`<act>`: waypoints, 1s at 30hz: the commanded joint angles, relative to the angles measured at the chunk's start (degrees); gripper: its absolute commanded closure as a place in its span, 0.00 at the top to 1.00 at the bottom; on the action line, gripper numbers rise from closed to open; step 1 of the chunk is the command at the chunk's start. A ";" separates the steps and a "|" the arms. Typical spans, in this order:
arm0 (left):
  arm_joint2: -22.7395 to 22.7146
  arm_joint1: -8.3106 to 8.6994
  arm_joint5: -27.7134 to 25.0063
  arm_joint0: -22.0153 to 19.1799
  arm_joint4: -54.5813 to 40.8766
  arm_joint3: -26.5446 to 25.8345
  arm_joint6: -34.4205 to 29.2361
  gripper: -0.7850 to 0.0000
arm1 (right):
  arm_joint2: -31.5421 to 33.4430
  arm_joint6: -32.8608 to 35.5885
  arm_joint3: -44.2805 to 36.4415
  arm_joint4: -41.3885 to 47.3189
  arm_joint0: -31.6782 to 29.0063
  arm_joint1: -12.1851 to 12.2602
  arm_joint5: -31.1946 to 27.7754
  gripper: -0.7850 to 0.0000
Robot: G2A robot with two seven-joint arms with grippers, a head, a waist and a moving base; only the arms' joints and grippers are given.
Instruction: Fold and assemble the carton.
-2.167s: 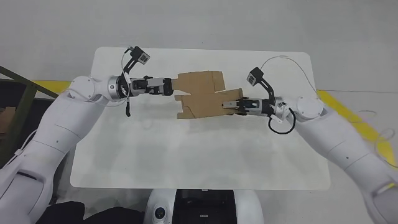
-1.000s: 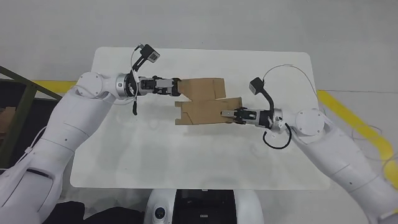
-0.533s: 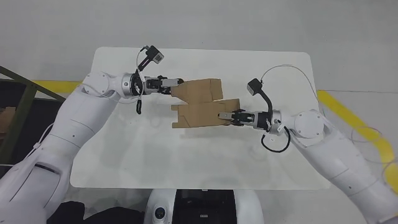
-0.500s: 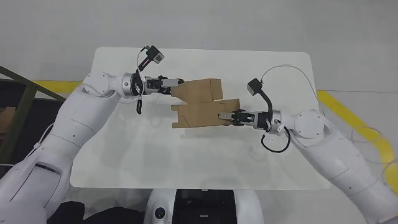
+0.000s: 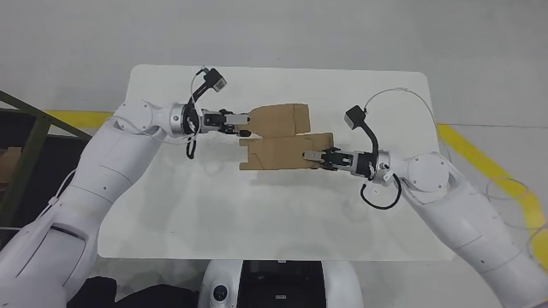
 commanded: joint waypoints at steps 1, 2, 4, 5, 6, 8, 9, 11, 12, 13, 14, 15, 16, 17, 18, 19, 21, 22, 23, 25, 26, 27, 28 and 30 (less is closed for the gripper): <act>-0.23 -0.10 0.27 0.04 0.06 0.30 -0.13 0.95 | 0.29 0.10 -0.38 -0.36 -0.26 -0.06 0.11 0.00; -0.27 -0.17 0.46 0.04 0.06 0.35 -0.17 0.90 | 0.43 0.08 -0.50 -0.62 -0.37 -0.09 0.27 0.00; -0.28 -0.30 0.70 -0.02 0.23 0.42 -0.35 0.82 | 0.63 0.19 -0.74 -0.85 -0.57 -0.15 0.36 0.00; -0.27 -0.39 0.82 -0.07 0.34 0.42 -0.46 0.78 | 0.77 0.16 -0.81 -1.03 -0.67 -0.18 0.40 0.00; -0.27 -0.47 0.91 -0.11 0.43 0.45 -0.53 0.75 | 0.89 0.16 -0.87 -1.14 -0.79 -0.23 0.45 0.00; -0.33 -0.63 1.06 -0.19 0.56 0.54 -0.66 0.67 | 1.12 0.24 -0.96 -1.40 -0.95 -0.31 0.65 0.00; -0.37 -0.70 1.08 -0.21 0.62 0.58 -0.75 0.64 | 1.23 0.23 -1.00 -1.55 -1.04 -0.35 0.69 0.00; -0.50 -0.83 1.11 -0.24 0.70 0.70 -0.94 0.55 | 1.42 0.27 -1.05 -1.73 -1.22 -0.45 0.73 0.00; -0.57 -0.89 1.10 -0.25 0.78 0.76 -1.01 0.54 | 1.51 0.31 -1.03 -1.89 -1.26 -0.50 0.83 0.00; -0.62 -0.94 1.15 -0.26 0.94 0.86 -1.06 0.53 | 1.60 0.29 -1.06 -2.05 -1.32 -0.55 0.87 0.00; -0.68 -1.00 1.28 -0.25 1.04 0.99 -1.00 0.51 | 1.68 0.31 -1.07 -2.13 -1.39 -0.61 0.90 0.00; -0.71 -1.06 1.36 -0.24 1.16 1.09 -1.03 0.51 | 1.76 0.34 -1.09 -2.20 -1.44 -0.66 0.93 0.00; -0.76 -1.12 1.45 -0.22 1.25 1.24 -0.96 0.51 | 1.84 0.38 -1.09 -2.26 -1.50 -0.72 0.95 0.00; -0.77 -1.19 1.63 -0.22 1.40 1.40 -0.95 0.51 | 1.95 0.36 -1.09 -2.41 -1.54 -0.77 0.96 0.00; -0.77 -1.26 1.86 -0.22 1.47 1.55 -0.95 0.52 | 2.05 0.33 -1.12 -2.57 -1.58 -0.81 0.97 0.00; -0.78 -1.33 2.02 -0.24 1.55 1.66 -1.01 0.52 | 2.15 0.34 -1.20 -2.67 -1.66 -0.86 1.01 0.00; -0.80 -1.47 2.40 -0.27 1.63 1.99 -1.13 0.50 | 2.43 0.35 -1.46 -2.92 -1.83 -0.92 0.97 0.00; -0.80 -1.54 2.55 -0.31 1.75 2.13 -1.16 0.49 | 2.60 0.35 -1.60 -3.11 -1.94 -0.94 1.00 0.00; -0.81 -1.61 2.69 -0.36 1.85 2.29 -1.16 0.48 | 2.79 0.29 -1.82 -3.32 -2.08 -0.95 0.94 0.00; -0.83 -1.77 2.84 -0.44 2.02 2.56 -1.16 0.43 | 3.17 0.22 -2.26 -3.72 -2.41 -0.96 0.98 0.00; -0.86 -1.85 2.95 -0.47 1.96 2.69 -1.15 0.40 | 3.36 0.22 -2.52 -3.95 -2.59 -0.96 0.94 0.00; -0.90 -1.92 2.97 -0.49 1.98 2.77 -1.17 0.37 | 3.55 0.20 -2.72 -4.12 -2.77 -0.96 1.00 0.00; -0.93 -1.99 2.97 -0.52 2.02 2.86 -1.21 0.34 | 3.72 0.25 -2.99 -4.26 -2.95 -0.97 0.95 0.00; -1.00 -2.11 3.07 -0.57 2.15 3.06 -1.33 0.25 | 4.06 0.29 -3.40 -4.52 -3.29 -0.98 1.03 0.00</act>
